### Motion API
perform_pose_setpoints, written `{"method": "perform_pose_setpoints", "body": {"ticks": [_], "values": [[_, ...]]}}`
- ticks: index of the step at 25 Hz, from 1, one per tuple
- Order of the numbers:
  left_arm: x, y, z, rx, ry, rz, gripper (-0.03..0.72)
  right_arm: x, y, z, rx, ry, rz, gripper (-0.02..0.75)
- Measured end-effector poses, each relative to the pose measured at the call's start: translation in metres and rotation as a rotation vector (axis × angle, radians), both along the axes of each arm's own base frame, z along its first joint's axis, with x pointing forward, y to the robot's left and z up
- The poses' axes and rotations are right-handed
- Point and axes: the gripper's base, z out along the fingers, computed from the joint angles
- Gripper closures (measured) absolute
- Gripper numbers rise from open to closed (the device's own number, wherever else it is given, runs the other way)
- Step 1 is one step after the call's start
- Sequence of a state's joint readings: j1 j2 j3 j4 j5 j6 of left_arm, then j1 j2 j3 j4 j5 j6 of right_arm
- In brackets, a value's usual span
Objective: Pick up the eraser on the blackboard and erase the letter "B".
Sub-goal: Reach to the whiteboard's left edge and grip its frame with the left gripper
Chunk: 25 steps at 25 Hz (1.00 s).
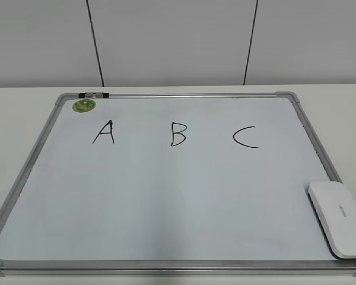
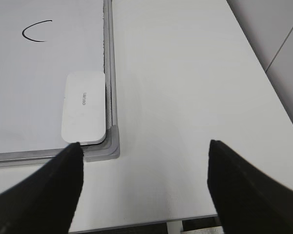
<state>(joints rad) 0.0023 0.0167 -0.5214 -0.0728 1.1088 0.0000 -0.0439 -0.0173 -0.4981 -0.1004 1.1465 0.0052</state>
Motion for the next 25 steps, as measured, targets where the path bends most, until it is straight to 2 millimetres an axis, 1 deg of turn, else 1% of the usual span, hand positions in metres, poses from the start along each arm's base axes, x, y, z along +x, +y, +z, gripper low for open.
{"method": "perform_pose_setpoints", "body": {"ticks": [13, 17, 20, 22, 25], "values": [[0.0, 0.0, 0.0, -0.003, -0.002, -0.002, 0.097, 0.0, 0.0, 0.0, 0.0, 0.0, 0.0, 0.15], [0.005, -0.001, 0.001, -0.007, 0.008, -0.003, 0.097, 0.0, 0.0, 0.0, 0.0, 0.0, 0.0, 0.15], [0.019, 0.0, 0.011, -0.011, -0.01, 0.002, 0.097, 0.0, 0.0, 0.0, 0.0, 0.0, 0.0, 0.15], [0.035, 0.0, 0.02, -0.014, -0.052, 0.01, 0.098, 0.0, 0.0, 0.0, 0.0, 0.0, 0.0, 0.15], [0.065, 0.001, 0.024, -0.018, -0.045, 0.02, 0.1, 0.0, 0.0, 0.0, 0.0, 0.0, 0.0, 0.15]]}}
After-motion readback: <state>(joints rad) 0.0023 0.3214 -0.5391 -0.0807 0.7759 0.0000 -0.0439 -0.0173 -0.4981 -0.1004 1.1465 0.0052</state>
